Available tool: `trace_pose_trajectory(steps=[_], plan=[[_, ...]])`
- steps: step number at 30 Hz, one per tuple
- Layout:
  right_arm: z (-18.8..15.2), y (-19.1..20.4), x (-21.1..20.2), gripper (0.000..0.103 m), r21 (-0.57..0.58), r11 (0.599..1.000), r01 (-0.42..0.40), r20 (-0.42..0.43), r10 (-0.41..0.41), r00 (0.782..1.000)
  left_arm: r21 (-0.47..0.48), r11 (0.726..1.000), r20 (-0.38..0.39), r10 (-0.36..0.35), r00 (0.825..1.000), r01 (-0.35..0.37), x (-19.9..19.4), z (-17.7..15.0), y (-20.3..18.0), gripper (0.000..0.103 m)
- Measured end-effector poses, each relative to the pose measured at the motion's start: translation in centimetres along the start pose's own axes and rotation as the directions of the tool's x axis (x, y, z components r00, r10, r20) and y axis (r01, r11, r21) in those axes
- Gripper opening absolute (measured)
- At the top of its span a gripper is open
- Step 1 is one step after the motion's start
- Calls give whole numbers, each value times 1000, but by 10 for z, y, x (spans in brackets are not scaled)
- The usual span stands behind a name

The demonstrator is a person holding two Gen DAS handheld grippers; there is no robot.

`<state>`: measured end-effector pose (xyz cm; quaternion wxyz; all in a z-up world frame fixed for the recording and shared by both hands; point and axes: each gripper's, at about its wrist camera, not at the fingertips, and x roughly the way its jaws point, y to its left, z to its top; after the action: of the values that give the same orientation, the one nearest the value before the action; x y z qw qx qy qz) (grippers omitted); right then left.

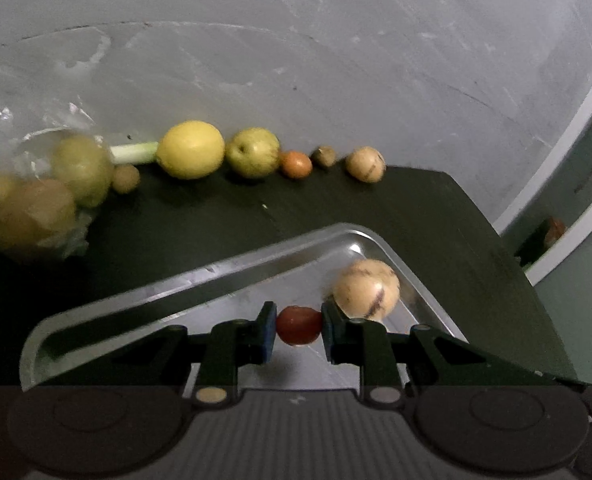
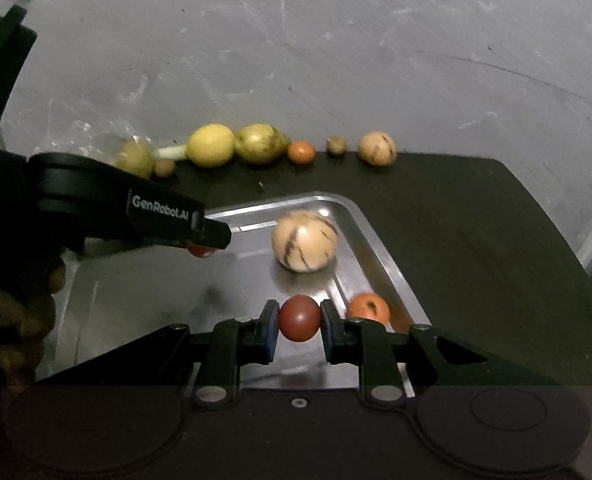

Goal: Organize fruits
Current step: 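Carry both red fruits onto the tray and open both tools to release them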

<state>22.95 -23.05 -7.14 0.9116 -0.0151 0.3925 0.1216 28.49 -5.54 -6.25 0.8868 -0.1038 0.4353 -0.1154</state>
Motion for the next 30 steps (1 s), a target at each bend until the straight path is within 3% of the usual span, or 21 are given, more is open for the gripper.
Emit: trace_pose_trajectory(steps=[11, 30], plan=[[-13, -12, 5, 23, 39, 997, 65, -30, -64, 997, 50, 998, -50, -35, 998, 38, 7, -12, -18, 26], [-16, -16, 15, 24, 48, 994, 101, -48, -99, 994, 89, 995, -89, -42, 995, 50, 26, -13, -27, 26]])
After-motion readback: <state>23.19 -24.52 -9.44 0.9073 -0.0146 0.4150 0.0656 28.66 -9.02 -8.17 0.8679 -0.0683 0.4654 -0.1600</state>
